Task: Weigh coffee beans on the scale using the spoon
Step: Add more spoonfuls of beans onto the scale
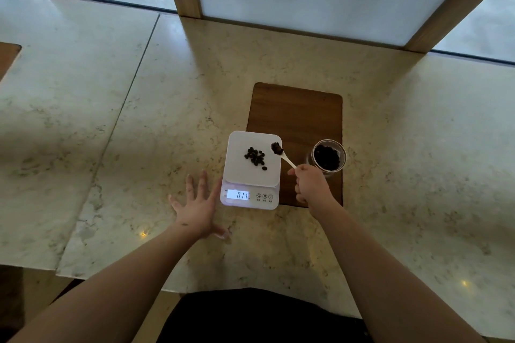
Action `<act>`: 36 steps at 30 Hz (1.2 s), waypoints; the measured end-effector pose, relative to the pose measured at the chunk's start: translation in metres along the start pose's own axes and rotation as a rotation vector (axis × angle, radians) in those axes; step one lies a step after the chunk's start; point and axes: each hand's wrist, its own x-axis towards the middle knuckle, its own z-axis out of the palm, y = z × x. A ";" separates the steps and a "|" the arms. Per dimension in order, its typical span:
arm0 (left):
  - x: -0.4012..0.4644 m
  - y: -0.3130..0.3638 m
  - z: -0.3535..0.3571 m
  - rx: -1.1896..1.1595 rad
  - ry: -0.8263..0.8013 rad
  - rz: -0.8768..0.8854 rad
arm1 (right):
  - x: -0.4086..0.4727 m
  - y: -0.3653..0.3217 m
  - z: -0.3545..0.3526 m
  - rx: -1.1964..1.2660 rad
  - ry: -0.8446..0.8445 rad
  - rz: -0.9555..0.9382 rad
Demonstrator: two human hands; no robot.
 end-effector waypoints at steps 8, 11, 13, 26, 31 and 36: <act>0.004 -0.002 0.003 0.000 0.010 -0.005 | 0.014 0.005 0.009 -0.117 -0.001 -0.077; 0.005 -0.002 0.003 -0.006 0.011 -0.009 | 0.019 0.007 0.013 -0.167 0.020 -0.095; 0.005 -0.002 0.003 -0.011 0.010 -0.008 | 0.021 0.009 0.015 -0.185 0.022 -0.106; 0.003 0.000 0.001 -0.032 -0.005 -0.002 | 0.023 0.016 0.020 -0.240 0.043 -0.198; 0.002 0.000 0.001 -0.031 0.000 0.003 | 0.019 0.025 0.022 -0.331 0.069 -0.303; 0.002 -0.001 0.000 -0.029 -0.006 -0.008 | 0.015 0.031 0.023 -0.430 0.109 -0.377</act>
